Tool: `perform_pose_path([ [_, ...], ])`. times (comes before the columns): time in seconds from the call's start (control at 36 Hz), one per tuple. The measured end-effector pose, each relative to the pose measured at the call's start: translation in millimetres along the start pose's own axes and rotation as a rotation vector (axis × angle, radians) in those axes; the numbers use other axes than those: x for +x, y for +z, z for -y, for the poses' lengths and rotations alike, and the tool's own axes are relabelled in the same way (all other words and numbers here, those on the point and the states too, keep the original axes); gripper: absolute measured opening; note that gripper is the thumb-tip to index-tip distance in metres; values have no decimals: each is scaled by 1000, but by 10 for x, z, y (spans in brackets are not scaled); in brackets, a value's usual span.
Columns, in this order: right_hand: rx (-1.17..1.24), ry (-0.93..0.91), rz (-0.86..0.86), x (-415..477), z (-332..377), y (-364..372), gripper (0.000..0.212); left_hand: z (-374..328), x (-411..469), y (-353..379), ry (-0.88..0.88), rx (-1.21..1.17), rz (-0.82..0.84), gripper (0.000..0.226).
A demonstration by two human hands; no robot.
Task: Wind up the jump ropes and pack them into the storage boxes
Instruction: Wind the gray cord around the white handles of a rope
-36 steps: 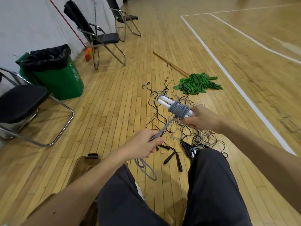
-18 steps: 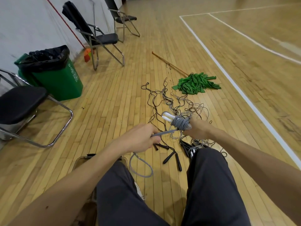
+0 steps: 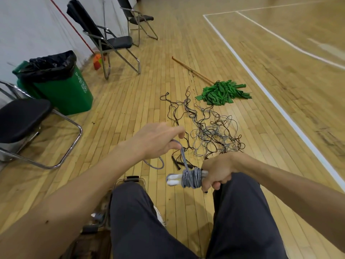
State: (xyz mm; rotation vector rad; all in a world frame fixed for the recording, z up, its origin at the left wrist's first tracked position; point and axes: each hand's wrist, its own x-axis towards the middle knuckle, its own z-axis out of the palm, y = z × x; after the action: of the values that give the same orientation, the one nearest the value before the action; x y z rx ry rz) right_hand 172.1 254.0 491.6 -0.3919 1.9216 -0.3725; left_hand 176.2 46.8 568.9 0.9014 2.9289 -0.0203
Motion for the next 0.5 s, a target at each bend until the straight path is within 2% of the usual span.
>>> perform_pose_path([
  [0.06, -18, -26, 41, -39, 44, 35, 23, 17, -16, 0, -17, -107, 21, 31],
  [0.14, -14, -130, 89, -140, 127, 99, 22, 26, -29, -31, -4, -207, 74, 20],
  [0.31, 20, -343, 207, -383, 269, 176, 18, 20, -76, -36, -30, -515, 183, 21],
  [0.5, 180, -559, 352, -599, 309, 135, 20, 29, -128, 96, -47, -802, 131, 20],
])
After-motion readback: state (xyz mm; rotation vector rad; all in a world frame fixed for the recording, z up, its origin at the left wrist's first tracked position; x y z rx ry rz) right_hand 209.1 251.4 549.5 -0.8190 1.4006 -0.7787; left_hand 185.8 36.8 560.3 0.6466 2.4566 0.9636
